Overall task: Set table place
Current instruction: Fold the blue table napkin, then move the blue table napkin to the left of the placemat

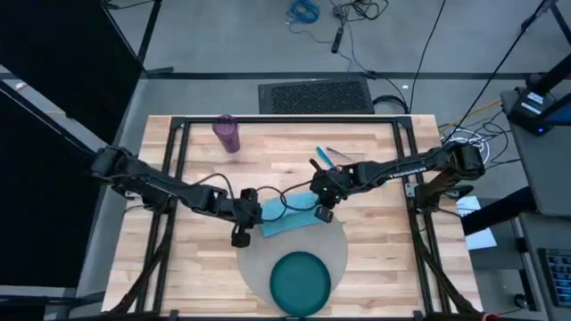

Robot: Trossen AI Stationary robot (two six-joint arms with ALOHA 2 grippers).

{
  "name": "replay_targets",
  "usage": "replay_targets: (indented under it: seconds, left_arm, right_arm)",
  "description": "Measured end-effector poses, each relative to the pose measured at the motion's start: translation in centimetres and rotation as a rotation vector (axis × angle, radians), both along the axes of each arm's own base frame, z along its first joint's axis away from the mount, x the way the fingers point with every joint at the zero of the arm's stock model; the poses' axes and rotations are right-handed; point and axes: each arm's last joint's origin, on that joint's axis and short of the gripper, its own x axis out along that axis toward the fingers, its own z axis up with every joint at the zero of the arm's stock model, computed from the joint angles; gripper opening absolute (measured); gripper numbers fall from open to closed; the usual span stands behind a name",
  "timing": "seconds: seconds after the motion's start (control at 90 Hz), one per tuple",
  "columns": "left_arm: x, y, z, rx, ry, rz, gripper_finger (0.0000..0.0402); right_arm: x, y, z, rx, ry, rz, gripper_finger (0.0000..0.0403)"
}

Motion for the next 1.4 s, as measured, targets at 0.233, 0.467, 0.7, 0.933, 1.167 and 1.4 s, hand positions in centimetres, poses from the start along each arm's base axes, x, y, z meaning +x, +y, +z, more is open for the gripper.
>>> replay_targets:
  seconds: [0.233,0.467,0.7,0.933,1.167,1.4]
  left_arm:
    - [0.7,-0.3,-1.2,-0.011,0.007,-0.003,0.0]
    - [0.5,-0.5,-1.0,-0.068,0.019,-0.036,0.0]
    - [0.5,-0.7,-0.8,-0.109,0.018,-0.092,0.0005]
    - [0.9,-0.8,0.7,-0.118,-0.041,-0.104,0.0059]
    - [1.9,-0.4,2.1,-0.067,-0.083,-0.073,0.0103]
    - [2.5,2.4,1.8,-0.004,-0.06,0.006,0.0105]
  right_arm:
    - [-0.1,0.0,-0.1,0.008,0.01,-0.015,0.0008]
    - [-0.4,0.9,-0.2,0.043,0.042,-0.008,0.0039]
    - [-0.4,1.2,-0.2,0.041,0.044,0.006,0.0085]
    - [-0.3,1.2,-0.2,0.04,0.038,0.004,0.0126]
    - [-0.3,1.2,-0.2,0.033,0.037,0.017,0.0141]
    - [-0.3,1.2,-0.2,0.024,0.037,0.03,0.0141]
